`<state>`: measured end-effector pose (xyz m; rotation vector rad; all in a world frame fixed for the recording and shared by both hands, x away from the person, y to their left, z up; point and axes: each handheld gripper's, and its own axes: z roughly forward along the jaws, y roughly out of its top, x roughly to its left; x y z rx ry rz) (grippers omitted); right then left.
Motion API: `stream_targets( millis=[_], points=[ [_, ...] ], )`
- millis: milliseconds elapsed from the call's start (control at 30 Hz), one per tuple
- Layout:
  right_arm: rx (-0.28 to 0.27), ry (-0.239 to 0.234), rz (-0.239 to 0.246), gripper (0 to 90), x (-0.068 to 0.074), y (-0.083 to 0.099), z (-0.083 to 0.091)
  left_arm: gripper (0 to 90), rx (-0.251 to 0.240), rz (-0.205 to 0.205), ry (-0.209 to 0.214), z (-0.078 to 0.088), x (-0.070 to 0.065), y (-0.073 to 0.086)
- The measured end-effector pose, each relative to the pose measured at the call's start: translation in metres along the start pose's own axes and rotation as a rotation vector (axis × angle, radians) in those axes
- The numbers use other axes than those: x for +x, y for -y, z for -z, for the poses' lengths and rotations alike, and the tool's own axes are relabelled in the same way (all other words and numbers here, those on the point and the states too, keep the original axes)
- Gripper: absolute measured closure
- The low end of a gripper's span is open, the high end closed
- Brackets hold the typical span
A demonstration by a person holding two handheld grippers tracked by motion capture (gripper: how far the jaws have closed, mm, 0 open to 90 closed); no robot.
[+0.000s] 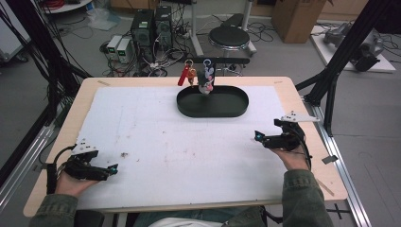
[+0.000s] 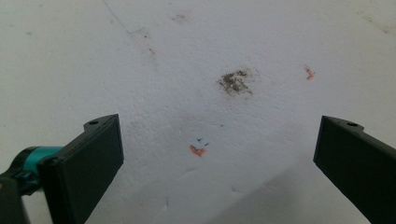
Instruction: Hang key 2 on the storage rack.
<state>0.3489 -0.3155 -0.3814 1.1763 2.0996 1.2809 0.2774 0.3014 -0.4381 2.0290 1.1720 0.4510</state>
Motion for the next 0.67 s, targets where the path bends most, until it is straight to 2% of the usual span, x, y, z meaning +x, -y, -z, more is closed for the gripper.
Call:
stream_targets(
  millis=[67,300,333,467,533,667],
  points=[
    [-0.016,-0.001,-0.003,0.6,-0.002,0.008,0.003,2.0,0.001,-0.003,0.0,0.0,0.0,0.0],
    [-0.005,0.008,-0.033,0.6,-0.008,0.034,0.003,2.0,-0.011,-0.007,-0.002,0.001,-0.001,0.0],
    [0.0,0.006,-0.036,0.6,-0.007,0.036,0.004,2.0,-0.012,-0.007,-0.002,0.001,-0.001,0.0],
    [0.02,0.013,0.001,0.6,-0.004,0.041,0.006,2.0,-0.014,-0.009,-0.004,0.001,0.0,-0.001],
    [0.014,0.004,0.006,0.6,-0.004,0.043,0.008,2.0,-0.02,-0.004,-0.005,0.001,0.0,-0.001],
    [0.009,0.003,-0.01,0.6,-0.006,0.045,0.011,2.0,-0.024,-0.007,-0.005,0.002,-0.002,-0.002]
  ],
)
